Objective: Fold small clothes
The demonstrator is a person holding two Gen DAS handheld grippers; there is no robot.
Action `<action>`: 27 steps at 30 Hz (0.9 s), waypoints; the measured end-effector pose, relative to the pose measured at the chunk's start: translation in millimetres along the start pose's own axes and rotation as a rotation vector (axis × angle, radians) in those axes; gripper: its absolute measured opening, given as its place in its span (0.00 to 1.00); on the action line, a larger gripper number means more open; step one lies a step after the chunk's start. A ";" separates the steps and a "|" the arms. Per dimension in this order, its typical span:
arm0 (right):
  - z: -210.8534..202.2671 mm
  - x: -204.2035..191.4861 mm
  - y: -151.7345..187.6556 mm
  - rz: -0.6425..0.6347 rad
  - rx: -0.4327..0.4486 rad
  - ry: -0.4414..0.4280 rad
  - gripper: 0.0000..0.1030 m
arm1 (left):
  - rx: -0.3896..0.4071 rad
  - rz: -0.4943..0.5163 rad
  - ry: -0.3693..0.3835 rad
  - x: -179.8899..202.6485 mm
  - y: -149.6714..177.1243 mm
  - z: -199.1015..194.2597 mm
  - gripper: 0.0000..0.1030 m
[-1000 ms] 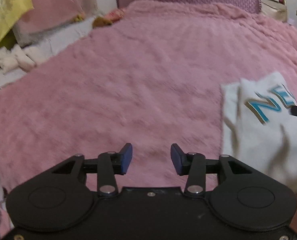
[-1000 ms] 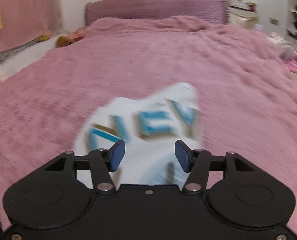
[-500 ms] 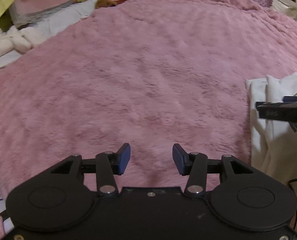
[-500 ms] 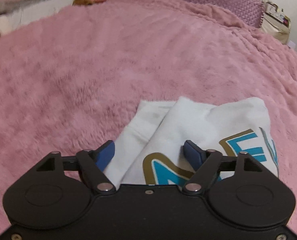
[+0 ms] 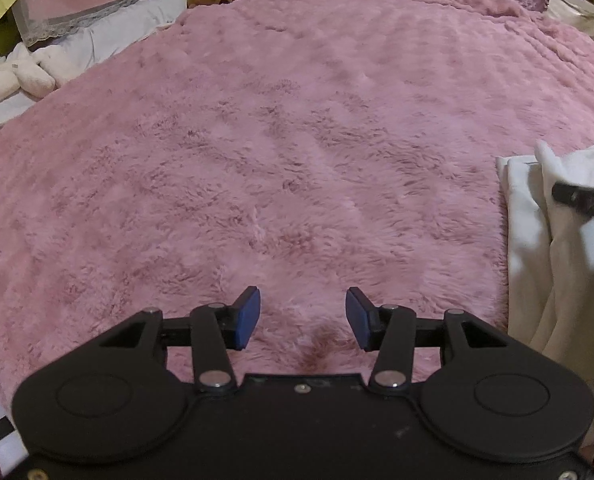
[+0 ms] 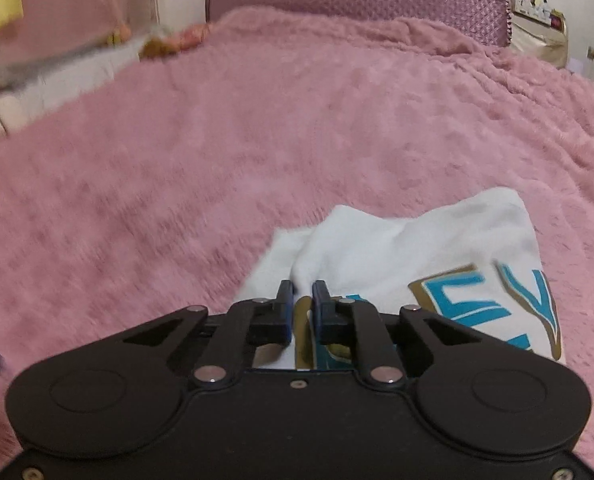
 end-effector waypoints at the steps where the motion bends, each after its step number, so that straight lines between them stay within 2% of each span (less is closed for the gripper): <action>1: -3.6 -0.2 -2.5 0.013 0.008 -0.016 0.07 | -0.002 0.000 0.001 0.4 0.5 0.4 0.47; 4: -3.8 -3.1 -6.7 0.038 0.027 -0.052 0.07 | -0.010 0.002 0.007 2.9 2.3 -0.7 0.48; 8: -4.7 -6.9 -13.7 0.079 0.047 -0.144 0.07 | -0.018 0.010 0.008 5.1 3.8 4.5 0.48; 11: 12.2 -7.9 -8.2 0.102 0.003 -0.160 0.07 | -0.021 0.011 0.007 5.7 4.6 7.4 0.48; 16: 62.1 -5.4 21.1 0.139 -0.127 -0.192 0.06 | -0.028 0.018 0.001 9.4 4.8 10.0 0.48; 18: 65.5 -1.8 21.6 0.173 -0.122 -0.215 0.06 | -0.029 0.024 -0.004 10.9 5.6 9.9 0.48; 19: 63.3 -3.3 20.3 0.163 -0.124 -0.214 0.09 | -0.029 0.026 -0.005 11.8 5.9 9.3 0.48; 21: 54.8 -10.3 16.8 0.117 -0.111 -0.216 0.25 | -0.030 0.029 -0.007 13.6 7.0 8.5 0.48; 22: 50.3 -14.3 15.9 0.090 -0.108 -0.210 0.29 | -0.027 0.030 -0.007 14.3 7.4 7.3 0.48; 23: 43.9 -16.6 14.0 0.072 -0.098 -0.203 0.36 | -0.026 0.032 -0.006 14.8 7.8 6.2 0.48; 27: 8.2 -11.4 8.8 0.097 -0.015 -0.199 0.40 | -0.025 0.032 -0.013 12.6 9.9 3.9 0.48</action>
Point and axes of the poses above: each gripper's, at about its wrist camera, not at the fingertips, and z roughly the way its jaws point, x to its right, y to its underside, the point moved 6 cm from there along z, roughly the way its jaws point, and after that the axes turned 9 degrees about -x, right-handed, at the moved point
